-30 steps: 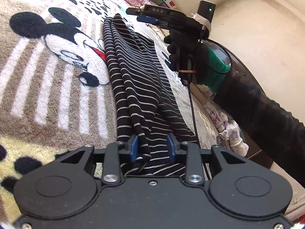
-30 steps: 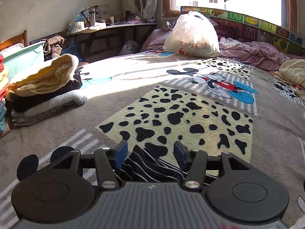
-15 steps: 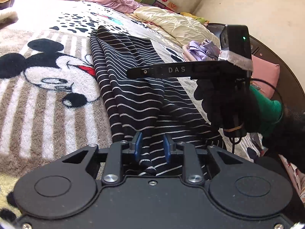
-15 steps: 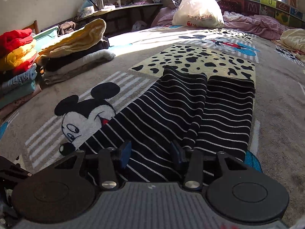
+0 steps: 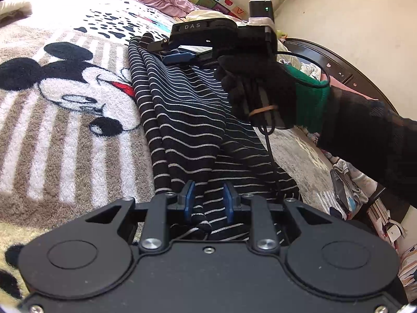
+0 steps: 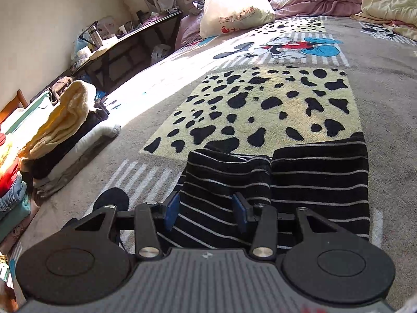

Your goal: Fold clothes

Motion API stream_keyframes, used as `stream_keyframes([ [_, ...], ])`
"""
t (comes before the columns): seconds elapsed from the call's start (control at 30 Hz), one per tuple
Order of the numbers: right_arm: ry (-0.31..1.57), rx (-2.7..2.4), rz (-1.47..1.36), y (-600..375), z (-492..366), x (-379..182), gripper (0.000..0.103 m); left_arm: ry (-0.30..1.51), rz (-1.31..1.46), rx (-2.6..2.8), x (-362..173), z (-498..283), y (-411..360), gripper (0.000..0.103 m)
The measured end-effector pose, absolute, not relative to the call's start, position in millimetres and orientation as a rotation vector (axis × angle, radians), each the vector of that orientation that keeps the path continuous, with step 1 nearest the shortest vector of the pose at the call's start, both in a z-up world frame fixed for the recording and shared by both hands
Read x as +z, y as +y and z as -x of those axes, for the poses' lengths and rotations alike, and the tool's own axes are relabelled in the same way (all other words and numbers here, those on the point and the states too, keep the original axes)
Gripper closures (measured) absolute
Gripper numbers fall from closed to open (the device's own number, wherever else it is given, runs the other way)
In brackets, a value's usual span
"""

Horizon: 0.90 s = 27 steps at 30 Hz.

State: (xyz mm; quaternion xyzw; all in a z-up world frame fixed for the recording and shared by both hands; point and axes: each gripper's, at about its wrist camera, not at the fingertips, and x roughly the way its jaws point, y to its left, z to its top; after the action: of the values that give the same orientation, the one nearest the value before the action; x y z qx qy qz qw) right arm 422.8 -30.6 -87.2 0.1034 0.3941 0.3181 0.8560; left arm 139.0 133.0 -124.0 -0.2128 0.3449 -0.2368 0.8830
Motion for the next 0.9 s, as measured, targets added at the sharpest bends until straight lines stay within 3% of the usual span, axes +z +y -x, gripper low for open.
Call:
stream_keyframes([
  [0.2,0.757,0.704,-0.301,-41.9,-440.0,-76.5,0.056,0.727,0.466,-0.527,-125.6,-145.5,138.2,0.081],
  [0.4,0.673,0.798,-0.367,-63.3,-400.5,-52.9,0.055,0.716,0.545,-0.547,-121.7,-148.8,148.0,0.081],
  [0.7,0.613,0.773,-0.349,-148.0,-255.2,-46.3,0.055,0.528,0.415,-0.541,-94.3,-125.3,134.0,0.081],
  [0.83,0.593,0.736,-0.197,-166.8,-187.9,-59.9,0.055,0.672,0.285,-0.493,-113.3,-129.7,114.3,0.080],
  [0.9,0.583,0.718,-0.105,-173.7,-155.0,-66.8,0.055,0.658,0.297,-0.485,-107.8,-124.1,118.3,0.078],
])
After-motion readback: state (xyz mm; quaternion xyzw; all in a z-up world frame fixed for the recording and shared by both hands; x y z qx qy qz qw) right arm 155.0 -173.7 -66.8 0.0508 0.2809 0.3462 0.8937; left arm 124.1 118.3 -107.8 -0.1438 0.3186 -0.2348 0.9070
